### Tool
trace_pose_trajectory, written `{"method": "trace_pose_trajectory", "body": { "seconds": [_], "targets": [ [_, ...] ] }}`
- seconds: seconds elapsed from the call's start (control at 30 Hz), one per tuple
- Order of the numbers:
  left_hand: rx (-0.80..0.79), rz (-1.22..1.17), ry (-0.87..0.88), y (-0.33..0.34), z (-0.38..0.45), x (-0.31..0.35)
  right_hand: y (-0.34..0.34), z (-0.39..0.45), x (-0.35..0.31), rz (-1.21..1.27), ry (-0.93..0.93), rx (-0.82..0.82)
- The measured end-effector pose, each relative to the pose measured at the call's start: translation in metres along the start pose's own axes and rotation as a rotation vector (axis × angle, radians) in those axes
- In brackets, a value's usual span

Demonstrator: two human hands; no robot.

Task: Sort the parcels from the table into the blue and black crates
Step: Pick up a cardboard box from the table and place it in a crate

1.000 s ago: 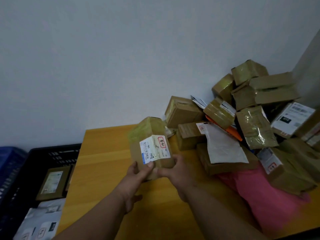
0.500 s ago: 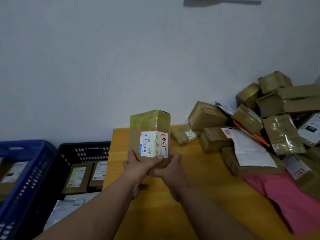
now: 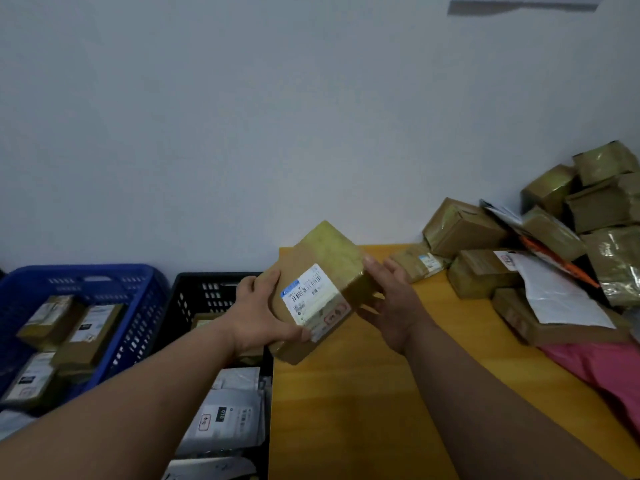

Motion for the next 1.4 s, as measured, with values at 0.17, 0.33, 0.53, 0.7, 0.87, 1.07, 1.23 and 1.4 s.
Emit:
{"method": "trace_pose_trajectory", "body": {
  "seconds": [0.17,0.33,0.53,0.7,0.87,1.07,1.23,1.4],
  "targets": [
    [-0.013,0.037,-0.013,-0.012,-0.010,-0.013,0.014,0.010,0.013,-0.065,0.067,0.010],
    [0.202,-0.734,-0.043,-0.018,-0.020,-0.041,0.031,0.014,0.031,0.179,0.192,0.004],
    [0.249,-0.930,-0.051,-0.022,-0.032,-0.064,0.054,0.021,0.047,0.155,0.285,-0.072],
    [0.352,-1.034,-0.154,-0.045,-0.050,-0.106,0.098,0.015,0.074,0.043,0.380,-0.154],
    [0.423,-1.096,-0.215,-0.090,-0.072,-0.170,0.158,0.015,0.109,-0.130,0.457,-0.196],
    [0.485,-1.077,-0.330,-0.166,-0.130,-0.288,0.272,0.015,0.186,-0.172,0.589,-0.166],
    [0.537,-1.076,-0.473,-0.224,-0.177,-0.380,0.362,-0.011,0.261,-0.177,0.809,-0.311],
    [0.594,-1.108,-0.563,-0.240,-0.186,-0.434,0.422,-0.016,0.303,-0.112,0.882,-0.363]
  ]
}}
Point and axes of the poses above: each hand's wrist, its own z-axis towards the middle knuckle, its own y-axis out of the palm, x = y × z, the point moved 5 cm from there along z, towards the middle knuckle, and after that the axes turned 5 degrees about -x, right-handed, at the moved point
